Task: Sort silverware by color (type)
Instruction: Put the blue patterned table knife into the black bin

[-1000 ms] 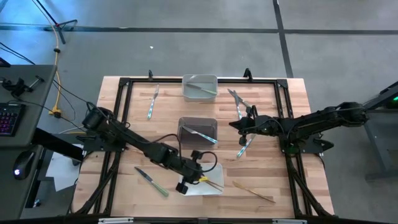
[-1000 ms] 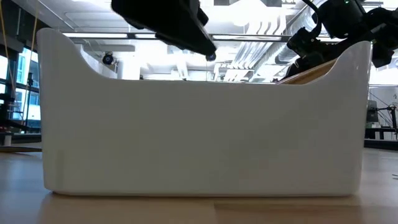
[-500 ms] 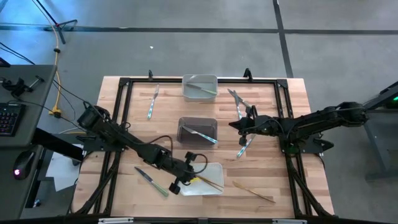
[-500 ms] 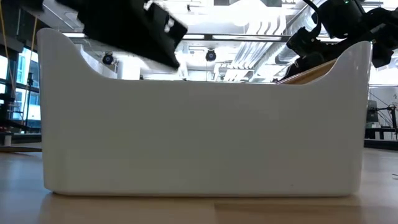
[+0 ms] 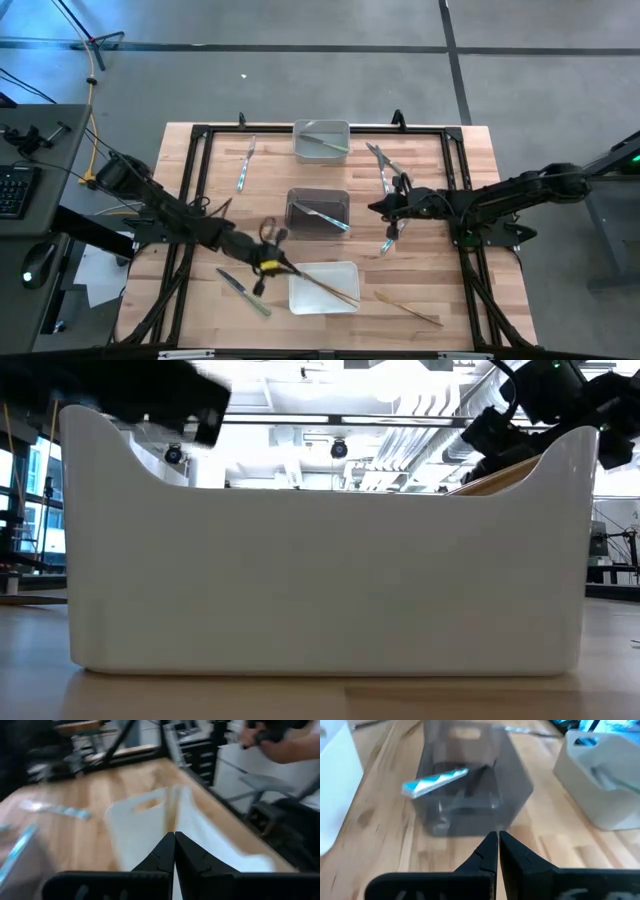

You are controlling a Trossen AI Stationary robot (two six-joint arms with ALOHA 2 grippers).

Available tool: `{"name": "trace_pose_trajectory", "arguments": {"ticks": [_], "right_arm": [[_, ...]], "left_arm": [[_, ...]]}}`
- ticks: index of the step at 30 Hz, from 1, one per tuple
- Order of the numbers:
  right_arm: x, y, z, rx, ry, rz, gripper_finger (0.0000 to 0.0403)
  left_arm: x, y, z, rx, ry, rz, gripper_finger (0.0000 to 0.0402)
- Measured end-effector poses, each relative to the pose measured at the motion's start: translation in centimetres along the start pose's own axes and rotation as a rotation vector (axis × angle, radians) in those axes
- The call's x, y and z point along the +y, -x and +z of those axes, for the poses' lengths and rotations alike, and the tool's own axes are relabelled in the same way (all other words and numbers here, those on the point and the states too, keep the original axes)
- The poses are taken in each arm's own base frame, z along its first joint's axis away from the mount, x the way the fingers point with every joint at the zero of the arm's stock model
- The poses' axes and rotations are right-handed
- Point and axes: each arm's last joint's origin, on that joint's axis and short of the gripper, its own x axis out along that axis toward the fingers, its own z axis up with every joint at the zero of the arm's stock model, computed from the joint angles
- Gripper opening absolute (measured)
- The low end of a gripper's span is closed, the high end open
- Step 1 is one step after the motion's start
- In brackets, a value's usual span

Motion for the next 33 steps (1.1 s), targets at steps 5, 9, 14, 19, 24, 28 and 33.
{"name": "trace_pose_trajectory", "arguments": {"ticks": [5, 9, 14, 19, 24, 28, 33], "right_arm": [[0.8, 0.2, 0.1, 0.131, -0.017, 0.001, 0.0], [1.5, 0.5, 0.4, 0.241, -0.047, -0.011, 0.0013], [1.2, 0.9, 0.2, 0.318, -0.179, -0.198, 0.006], [-0.8, 0.9, -0.9, 0.38, -0.426, -0.396, 0.0117], [-2.7, 0.0, -1.5, 0.396, -0.546, -0.487, 0.0158], [-3.8, -1.1, -2.6, 0.449, -0.589, -0.525, 0.0166], [-4.6, -2.4, -3.7, 0.48, -0.633, -0.559, 0.0155]], "left_arm": [[1.6, 2.0, -2.9, -0.039, 0.05, 0.122, 0.0], [2.7, 3.1, -4.2, -0.077, 0.073, 0.187, 0.0001], [3.8, 4.1, -5.2, -0.101, 0.089, 0.246, 0.0001], [4.5, 4.5, -5.8, -0.093, 0.125, 0.287, 0.0001], [4.8, 4.5, -5.8, -0.092, 0.132, 0.3, 0.0001], [4.8, 4.5, -5.9, -0.088, 0.116, 0.3, 0.0001], [4.8, 4.5, -5.9, -0.085, 0.115, 0.3, 0.0001]]}}
